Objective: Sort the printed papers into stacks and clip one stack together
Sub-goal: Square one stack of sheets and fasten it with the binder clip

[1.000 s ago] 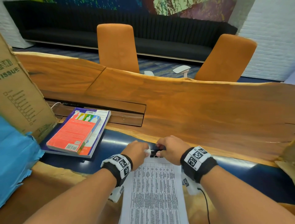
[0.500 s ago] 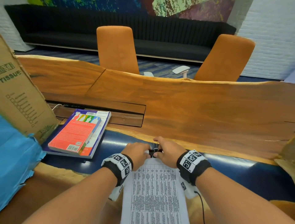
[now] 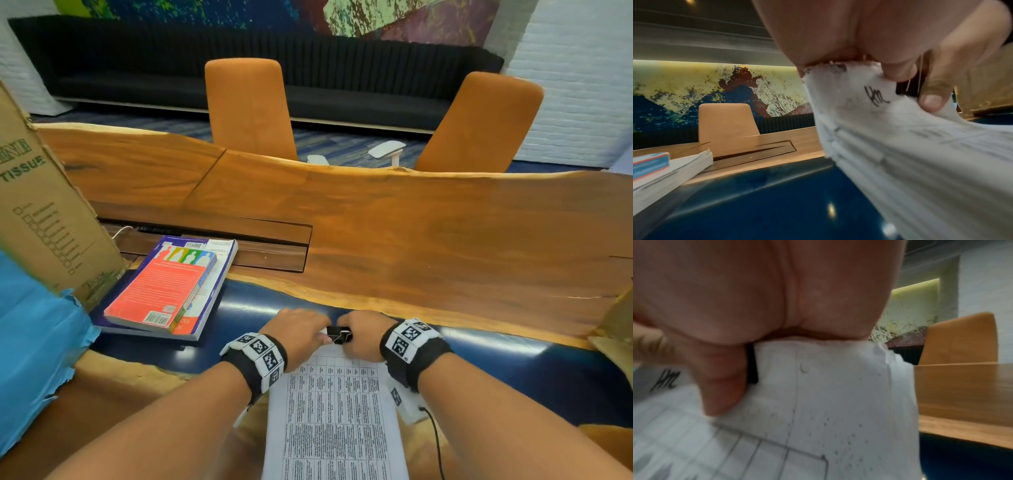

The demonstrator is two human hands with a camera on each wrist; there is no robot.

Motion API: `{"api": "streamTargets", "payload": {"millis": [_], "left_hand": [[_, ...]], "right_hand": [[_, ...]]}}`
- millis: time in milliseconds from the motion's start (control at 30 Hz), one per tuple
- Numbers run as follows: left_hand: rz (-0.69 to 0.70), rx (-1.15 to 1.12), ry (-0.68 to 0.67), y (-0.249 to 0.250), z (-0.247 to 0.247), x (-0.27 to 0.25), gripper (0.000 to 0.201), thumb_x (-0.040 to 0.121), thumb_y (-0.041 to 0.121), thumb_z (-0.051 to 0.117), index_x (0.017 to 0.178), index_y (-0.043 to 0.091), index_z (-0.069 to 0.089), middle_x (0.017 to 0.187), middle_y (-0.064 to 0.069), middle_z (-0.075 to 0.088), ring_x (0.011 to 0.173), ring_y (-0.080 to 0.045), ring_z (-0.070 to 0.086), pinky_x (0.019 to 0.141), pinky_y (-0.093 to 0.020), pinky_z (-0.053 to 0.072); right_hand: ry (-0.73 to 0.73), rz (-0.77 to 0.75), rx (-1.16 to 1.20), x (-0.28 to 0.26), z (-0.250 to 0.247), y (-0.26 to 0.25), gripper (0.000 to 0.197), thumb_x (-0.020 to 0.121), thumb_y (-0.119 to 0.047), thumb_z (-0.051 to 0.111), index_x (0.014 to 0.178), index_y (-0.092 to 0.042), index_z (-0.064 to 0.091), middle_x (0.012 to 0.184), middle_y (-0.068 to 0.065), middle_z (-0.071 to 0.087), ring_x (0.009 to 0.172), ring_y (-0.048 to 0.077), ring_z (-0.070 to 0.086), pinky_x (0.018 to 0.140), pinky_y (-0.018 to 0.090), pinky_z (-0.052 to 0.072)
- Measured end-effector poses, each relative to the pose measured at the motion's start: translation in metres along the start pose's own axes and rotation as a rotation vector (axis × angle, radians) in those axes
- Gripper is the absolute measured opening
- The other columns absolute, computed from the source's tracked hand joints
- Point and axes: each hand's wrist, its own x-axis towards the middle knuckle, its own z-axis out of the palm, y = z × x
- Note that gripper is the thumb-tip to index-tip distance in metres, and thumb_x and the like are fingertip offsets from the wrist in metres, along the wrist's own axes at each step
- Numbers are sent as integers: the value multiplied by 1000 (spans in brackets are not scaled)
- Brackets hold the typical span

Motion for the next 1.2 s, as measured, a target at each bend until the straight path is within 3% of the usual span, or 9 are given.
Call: {"api": "streamTargets", "payload": {"millis": [133,200,300,533,667,867,1033,1100,1200], "left_hand": [[-29,15,-5,-5,-1,0,33,102,41,34,117,21,54,103,3,61,98,-19,53,92,-36,37],[-27,19,6,-4,-2,1,31,102,40,33,113,21,55,97,4,60,92,-18,52,87,-35,37],[-11,54,7,-3,-2,3,30,102,39,32,105,21,55,93,4,59,86,-18,49,79,-33,33],[-1,49,9,-6,2,5,31,102,39,33,105,19,57,94,1,62,88,-19,54,75,-31,31],[-19,-26,-2,-8,4,3,31,100,42,37,103,19,58,96,-1,64,90,-21,57,74,-33,39],[-148,-53,-208,-30,8,0,29,95,41,44,109,23,62,114,0,65,104,-22,60,91,-38,49],[-216,-55,-270,-35,13,9,20,99,30,44,87,18,56,101,-6,64,94,-23,62,78,-31,49],[-246,-116,-252,-36,15,10,23,99,30,46,93,15,61,102,-6,66,96,-22,62,80,-31,50],[-341,-270,-170,-42,21,9,27,95,37,53,110,18,66,113,-2,65,105,-19,60,91,-32,49]], "right_hand": [[49,-35,174,-2,-21,7,22,94,-11,50,100,-8,71,97,10,68,93,28,63,73,30,49],[39,-58,162,-4,-23,8,27,100,-29,52,88,-10,66,88,9,64,81,21,58,69,30,44],[-38,-49,139,0,-14,6,29,89,-50,63,91,-22,66,89,5,68,75,16,55,67,32,43],[11,-82,2,10,10,3,37,80,-47,76,74,-29,45,74,-5,54,64,11,49,57,30,40],[-23,-44,-28,10,9,5,28,82,-45,70,82,-23,53,77,-1,58,68,18,55,58,32,42],[-102,13,-160,7,12,31,12,95,-25,51,92,-16,58,98,2,62,87,22,54,74,32,43],[-55,13,-163,15,21,35,18,97,-22,49,101,-11,63,101,4,59,97,24,55,84,34,45],[-51,24,-145,16,21,35,18,98,-23,49,103,-12,62,103,4,58,99,24,55,84,32,44],[-14,89,-47,16,23,42,35,98,-29,51,129,-14,55,127,5,59,117,24,55,92,33,43]]}}
